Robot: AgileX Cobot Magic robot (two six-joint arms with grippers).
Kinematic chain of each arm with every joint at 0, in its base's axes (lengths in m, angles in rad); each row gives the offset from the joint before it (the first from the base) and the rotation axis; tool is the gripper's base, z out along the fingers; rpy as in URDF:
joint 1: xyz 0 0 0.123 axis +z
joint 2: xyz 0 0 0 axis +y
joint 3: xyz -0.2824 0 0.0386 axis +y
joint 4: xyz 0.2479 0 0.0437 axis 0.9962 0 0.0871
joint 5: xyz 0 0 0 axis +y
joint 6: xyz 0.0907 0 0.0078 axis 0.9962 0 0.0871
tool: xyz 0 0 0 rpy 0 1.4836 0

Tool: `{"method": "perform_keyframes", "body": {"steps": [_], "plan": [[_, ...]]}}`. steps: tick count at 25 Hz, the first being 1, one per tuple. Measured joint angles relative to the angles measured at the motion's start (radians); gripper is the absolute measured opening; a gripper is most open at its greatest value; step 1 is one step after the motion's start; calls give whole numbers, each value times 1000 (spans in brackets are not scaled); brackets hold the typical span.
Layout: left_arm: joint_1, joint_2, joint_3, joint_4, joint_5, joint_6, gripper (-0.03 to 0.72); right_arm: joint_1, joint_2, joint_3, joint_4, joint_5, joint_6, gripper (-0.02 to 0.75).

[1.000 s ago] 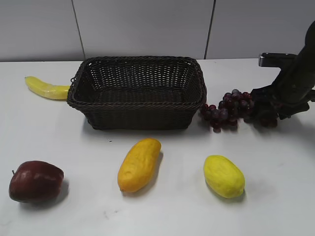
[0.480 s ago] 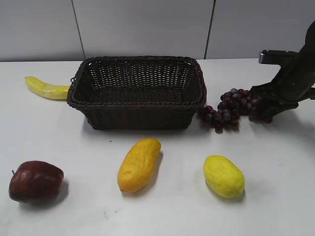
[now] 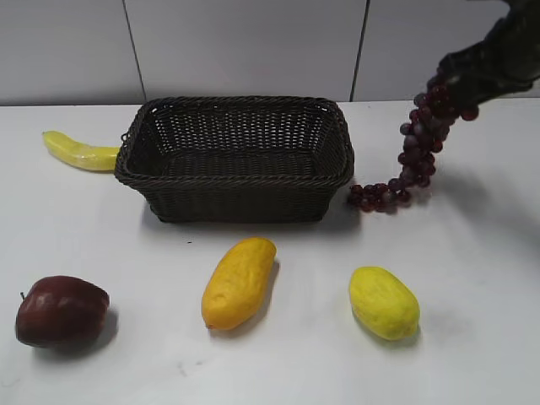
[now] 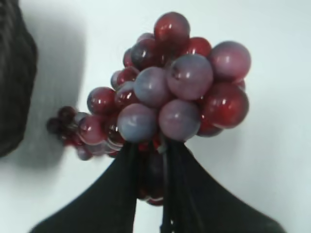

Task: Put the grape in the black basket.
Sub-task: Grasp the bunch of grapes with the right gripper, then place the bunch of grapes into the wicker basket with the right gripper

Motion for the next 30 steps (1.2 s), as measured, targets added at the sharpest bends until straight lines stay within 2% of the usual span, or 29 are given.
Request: {"method": "perform_keyframes", "body": {"steps": [7,10,17,22,28,30], "plan": [[0,0,0,0,0,0,228,133,-14,-259,5,97,-2,119],[0,0,0,0,0,0,228,218,-14,-366,6,101,-2,118],[0,0,0,0,0,0,228,377,28,-461,35,95,-3,114],[0,0,0,0,0,0,228,418,155,-461,39,95,-3,113],[0,0,0,0,0,0,228,421,342,-461,39,92,-3,113],[0,0,0,0,0,0,228,421,399,-461,43,100,-3,174]]}}
